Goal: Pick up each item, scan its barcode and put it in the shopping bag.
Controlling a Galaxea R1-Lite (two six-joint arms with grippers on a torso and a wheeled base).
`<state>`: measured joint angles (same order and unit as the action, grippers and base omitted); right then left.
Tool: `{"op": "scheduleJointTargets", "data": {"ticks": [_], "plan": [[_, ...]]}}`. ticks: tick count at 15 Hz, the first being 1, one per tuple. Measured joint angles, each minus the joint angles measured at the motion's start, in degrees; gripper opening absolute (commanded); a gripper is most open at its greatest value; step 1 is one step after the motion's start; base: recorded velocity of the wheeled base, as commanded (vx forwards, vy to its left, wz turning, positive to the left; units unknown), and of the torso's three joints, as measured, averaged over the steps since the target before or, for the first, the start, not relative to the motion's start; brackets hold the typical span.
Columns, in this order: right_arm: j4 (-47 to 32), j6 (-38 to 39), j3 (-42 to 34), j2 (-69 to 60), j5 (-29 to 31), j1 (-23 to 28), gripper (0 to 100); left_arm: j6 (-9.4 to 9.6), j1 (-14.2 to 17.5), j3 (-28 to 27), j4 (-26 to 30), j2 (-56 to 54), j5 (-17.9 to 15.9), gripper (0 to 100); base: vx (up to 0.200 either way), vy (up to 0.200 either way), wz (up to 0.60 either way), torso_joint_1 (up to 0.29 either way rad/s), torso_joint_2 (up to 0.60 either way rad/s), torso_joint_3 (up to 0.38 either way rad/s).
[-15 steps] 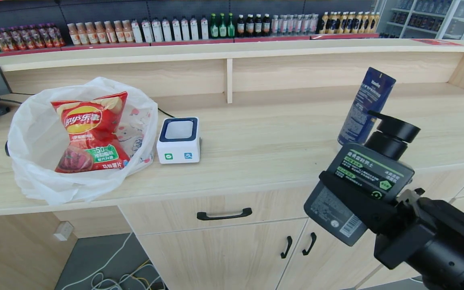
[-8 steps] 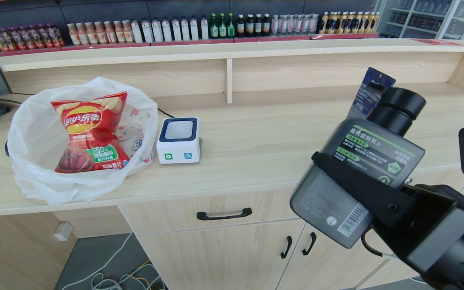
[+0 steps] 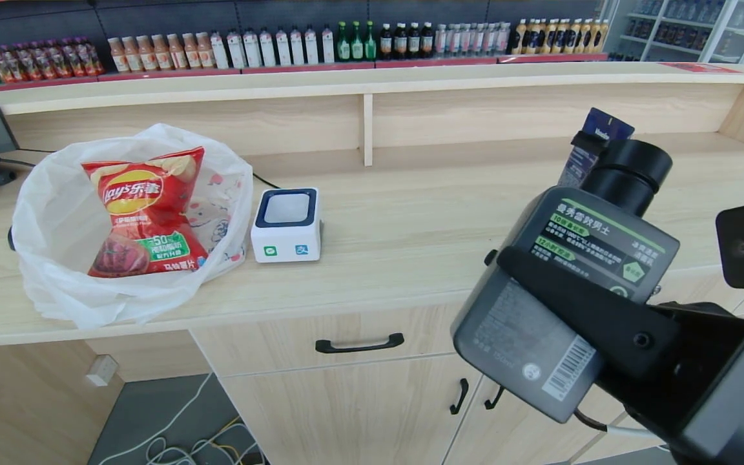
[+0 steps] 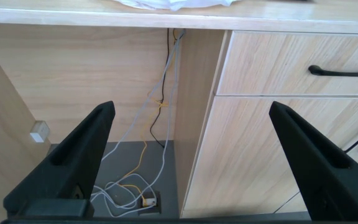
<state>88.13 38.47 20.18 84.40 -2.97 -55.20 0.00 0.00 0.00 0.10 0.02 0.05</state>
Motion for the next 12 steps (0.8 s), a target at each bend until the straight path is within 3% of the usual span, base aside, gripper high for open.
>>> {"op": "scheduleJointTargets", "data": {"ticks": [12], "plan": [[1.84, 4.35, 1.79, 2.04, 0.00, -3.10, 0, 0.00, 0.00, 0.00, 0.00, 0.00, 0.02, 100, 0.000, 0.000, 0.00, 0.000, 0.00, 0.000]]}}
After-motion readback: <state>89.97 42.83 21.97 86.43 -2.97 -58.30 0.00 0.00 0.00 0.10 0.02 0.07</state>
